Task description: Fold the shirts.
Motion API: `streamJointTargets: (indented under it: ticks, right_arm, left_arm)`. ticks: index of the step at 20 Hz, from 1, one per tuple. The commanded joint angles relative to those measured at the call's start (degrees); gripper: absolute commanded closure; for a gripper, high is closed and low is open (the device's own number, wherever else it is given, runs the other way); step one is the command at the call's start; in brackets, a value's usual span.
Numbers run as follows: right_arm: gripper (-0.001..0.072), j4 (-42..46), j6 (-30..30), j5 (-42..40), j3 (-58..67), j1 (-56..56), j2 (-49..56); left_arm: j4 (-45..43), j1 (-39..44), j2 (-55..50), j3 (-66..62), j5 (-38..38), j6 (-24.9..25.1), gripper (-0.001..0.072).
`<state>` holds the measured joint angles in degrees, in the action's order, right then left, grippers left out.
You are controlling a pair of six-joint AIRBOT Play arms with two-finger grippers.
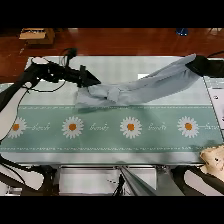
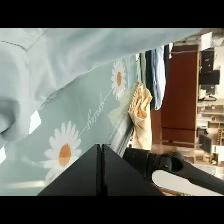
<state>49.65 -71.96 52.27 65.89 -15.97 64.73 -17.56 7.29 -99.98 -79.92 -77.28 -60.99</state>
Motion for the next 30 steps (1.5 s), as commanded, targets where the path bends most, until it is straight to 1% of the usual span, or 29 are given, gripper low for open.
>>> streamJointTargets:
  ticks: [1,3,6,9,12,14,17,19,21,23,25,27,28,30]
  right_arm:
    - [0.068,6.38,-8.09,4.39,0.07,2.05,-8.87]
    - [0.068,10.54,-12.41,6.38,0.07,4.46,-12.31]
    - [0.068,12.68,-17.07,7.65,0.07,7.89,-16.02]
    - [0.068,12.68,-21.38,8.31,0.07,10.86,-19.28]
    - [0.068,13.22,-25.49,9.22,0.07,13.31,-22.12]
    - [0.068,14.36,-27.71,11.02,0.07,14.97,-23.5]
    - [0.068,15.96,-29.35,13.25,0.07,16.17,-24.61]
    - [0.068,17.79,-29.73,13.62,0.07,16.2,-25.22]
    - [0.068,20.44,-29.79,14.14,0.07,16.17,-25.68]
    - [0.068,23.8,-29.79,14.53,0.07,16.17,-25.77]
    - [0.0681,26.14,-29.05,14.21,0.04,16.2,-25.31]
    - [0.0681,25.05,-26.08,14.08,0.07,17.09,-23.74]
    - [0.0681,25.66,-25.64,13.16,0.04,19.12,-22.38]
    - [0.0681,27.36,-25.86,7.65,0.04,24.83,-18.58]
  left_arm:
    - [0.72,9.31,0.37,-0.02,10.56,-0.39,0.0691]
    - [0.72,14.56,-0.07,-0.02,15.72,-1.75,0.0691]
    - [0.72,21.42,-1.31,-0.02,21.81,-2.95,0.069]
    - [0.7,26.73,-2.78,-0.02,25.73,-3.43,0.0691]
    - [0.9,31.08,-5.09,-0.02,27.89,-6.62,0.0691]
    - [3.13,34.03,-6.71,-0.02,29.86,-6.8,0.0691]
    - [4.72,37.2,-7.39,-0.02,36.41,-6.75,0.0691]
    - [4.72,36.41,-7.28,-0.04,38.45,-6.69,0.0692]
    - [4.72,33.33,-6.93,-0.02,36.48,-6.29,0.0692]
    - [4.02,28.92,-5.18,-0.02,33.18,-3.21,0.0694]
    - [0.09,23.89,-1.16,-0.02,30.75,-2.67,0.0695]
    - [-5.73,18.67,4.5,-0.02,28.89,-2.69,0.0694]
    - [-7.8,15.74,7.67,-0.02,27.61,-2.69,0.0694]
    - [-9.09,9.9,13.66,-0.02,24.35,-2.64,0.0693]
